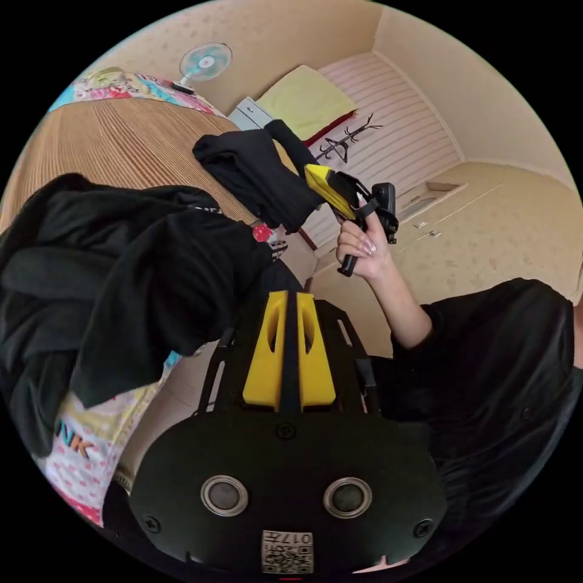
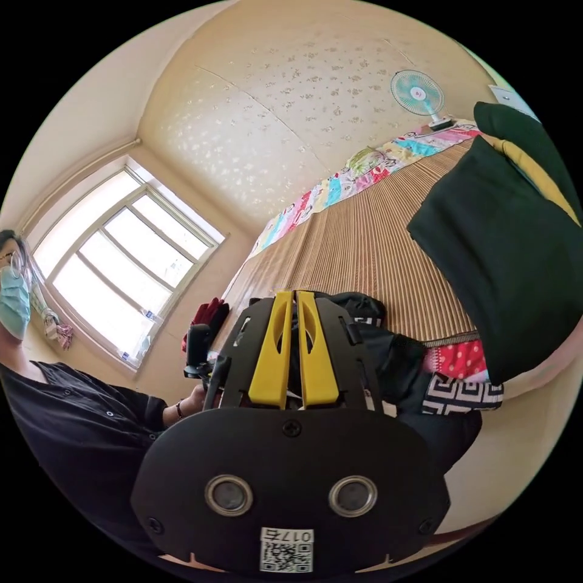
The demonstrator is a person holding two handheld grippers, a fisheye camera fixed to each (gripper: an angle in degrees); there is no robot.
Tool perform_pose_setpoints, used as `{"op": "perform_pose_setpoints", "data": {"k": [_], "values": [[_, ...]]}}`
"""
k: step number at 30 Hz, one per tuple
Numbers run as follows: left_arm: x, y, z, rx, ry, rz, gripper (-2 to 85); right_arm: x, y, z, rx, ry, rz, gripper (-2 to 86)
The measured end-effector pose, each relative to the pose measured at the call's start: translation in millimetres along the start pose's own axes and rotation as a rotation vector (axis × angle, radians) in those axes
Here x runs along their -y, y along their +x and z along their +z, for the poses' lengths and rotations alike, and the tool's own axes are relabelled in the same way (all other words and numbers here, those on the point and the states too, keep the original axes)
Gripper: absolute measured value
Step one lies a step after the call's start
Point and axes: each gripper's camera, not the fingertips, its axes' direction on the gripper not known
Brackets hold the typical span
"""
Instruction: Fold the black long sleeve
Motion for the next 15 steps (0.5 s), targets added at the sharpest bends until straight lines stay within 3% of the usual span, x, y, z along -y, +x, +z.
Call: {"op": "perform_pose_setpoints", "data": {"k": [3,8,11,15], "values": [[-39.3,2.3,-55.4,0.165,0.139,-0.067,1.8,28.0,-26.6,38.3,-0.037,-0.1,-0.131,2.6],[-81.6,17.6,-109.7,0.543,0.199,-0.102,-0.5,88.6,-121.8,210.0,0.016,-0.543,-0.473,6.4],[-98.7,39.5,-130.0,0.704,0.31,-0.039,-0.9,90.3,-182.0,308.3,-0.065,-0.657,-0.666,7.9],[-105.8,47.0,-134.8,0.975,0.305,-0.101,-0.9,77.9,-215.6,412.8,-0.105,-0.805,-0.7,9.2]]}}
